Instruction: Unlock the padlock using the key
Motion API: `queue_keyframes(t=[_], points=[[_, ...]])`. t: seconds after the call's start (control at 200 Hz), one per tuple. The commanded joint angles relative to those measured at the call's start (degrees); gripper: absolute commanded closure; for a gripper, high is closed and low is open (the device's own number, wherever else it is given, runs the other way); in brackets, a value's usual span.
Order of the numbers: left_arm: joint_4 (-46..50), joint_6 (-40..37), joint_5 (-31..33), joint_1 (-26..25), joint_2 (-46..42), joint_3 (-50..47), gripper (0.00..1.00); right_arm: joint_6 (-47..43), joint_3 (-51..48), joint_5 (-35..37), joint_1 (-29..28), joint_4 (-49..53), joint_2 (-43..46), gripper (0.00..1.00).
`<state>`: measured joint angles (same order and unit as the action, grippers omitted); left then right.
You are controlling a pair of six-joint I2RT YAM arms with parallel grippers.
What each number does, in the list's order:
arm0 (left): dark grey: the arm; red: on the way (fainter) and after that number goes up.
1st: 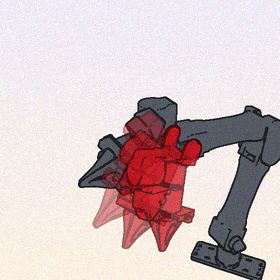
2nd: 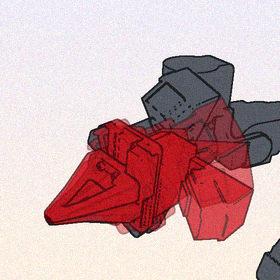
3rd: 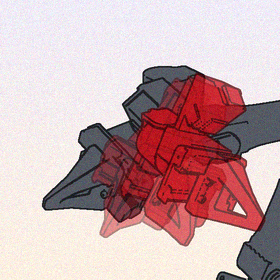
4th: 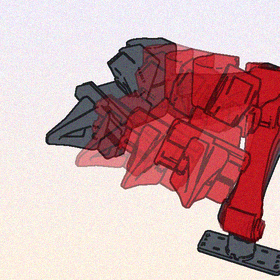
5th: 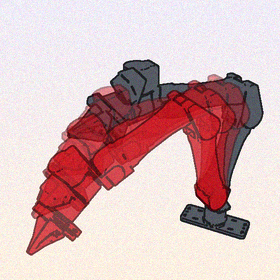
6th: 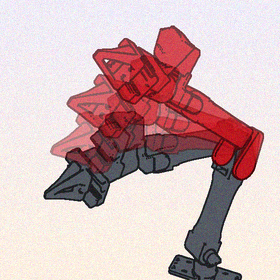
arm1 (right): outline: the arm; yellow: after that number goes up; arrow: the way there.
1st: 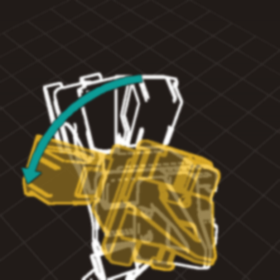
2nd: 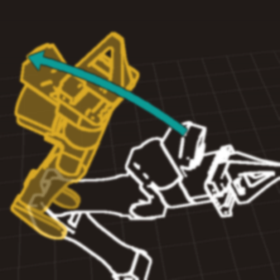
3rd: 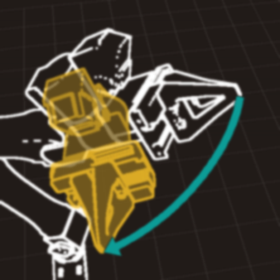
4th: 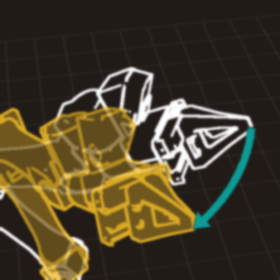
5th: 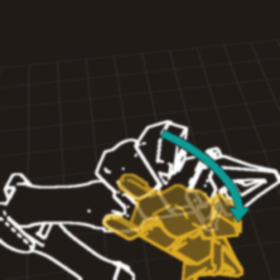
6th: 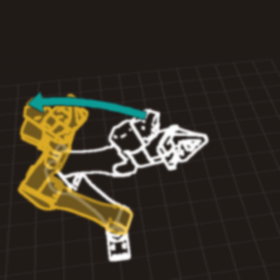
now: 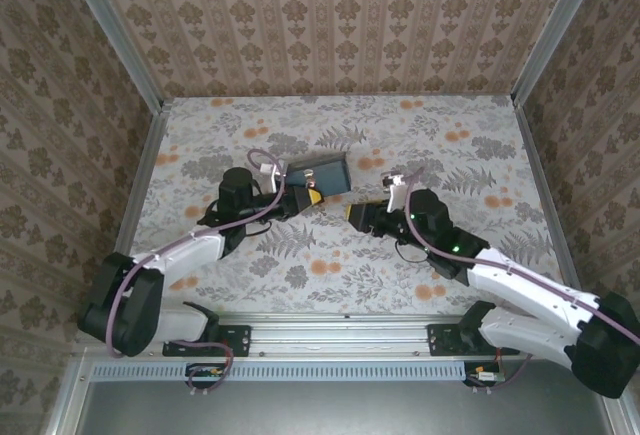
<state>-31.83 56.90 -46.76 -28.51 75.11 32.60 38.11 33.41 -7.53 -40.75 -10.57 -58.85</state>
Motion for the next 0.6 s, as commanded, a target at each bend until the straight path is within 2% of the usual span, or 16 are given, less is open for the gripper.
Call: queue_keyframes(t=[0.0,0.105,0.315,0.495,0.595], points=[[-10.7,-3.67,-5.42,-0.36,0.01,1.84,1.0,1.23,-1.33,-0.61,0.15,-7.26,-3.93,0.51],[-9.51,-5.18,-6.52,-0.99,0.59,2.29,1.0,3.2,-0.62,-1.17,0.15,-11.95,-7.61,0.51],[-4.78,-10.33,-8.18,-2.93,1.01,2.5,1.0,1.78,0.17,1.64,0.24,-9.23,-7.62,0.52],[2.84,-20.2,-10.45,-3.92,-0.27,2.9,1.0,-3.54,0.74,5.98,0.33,2.11,-1.41,0.54],[3.36,-23.42,-12.52,-4.16,-0.05,2.6,1.0,-5.6,-0.21,7.87,1.22,6.36,2.85,0.53]])
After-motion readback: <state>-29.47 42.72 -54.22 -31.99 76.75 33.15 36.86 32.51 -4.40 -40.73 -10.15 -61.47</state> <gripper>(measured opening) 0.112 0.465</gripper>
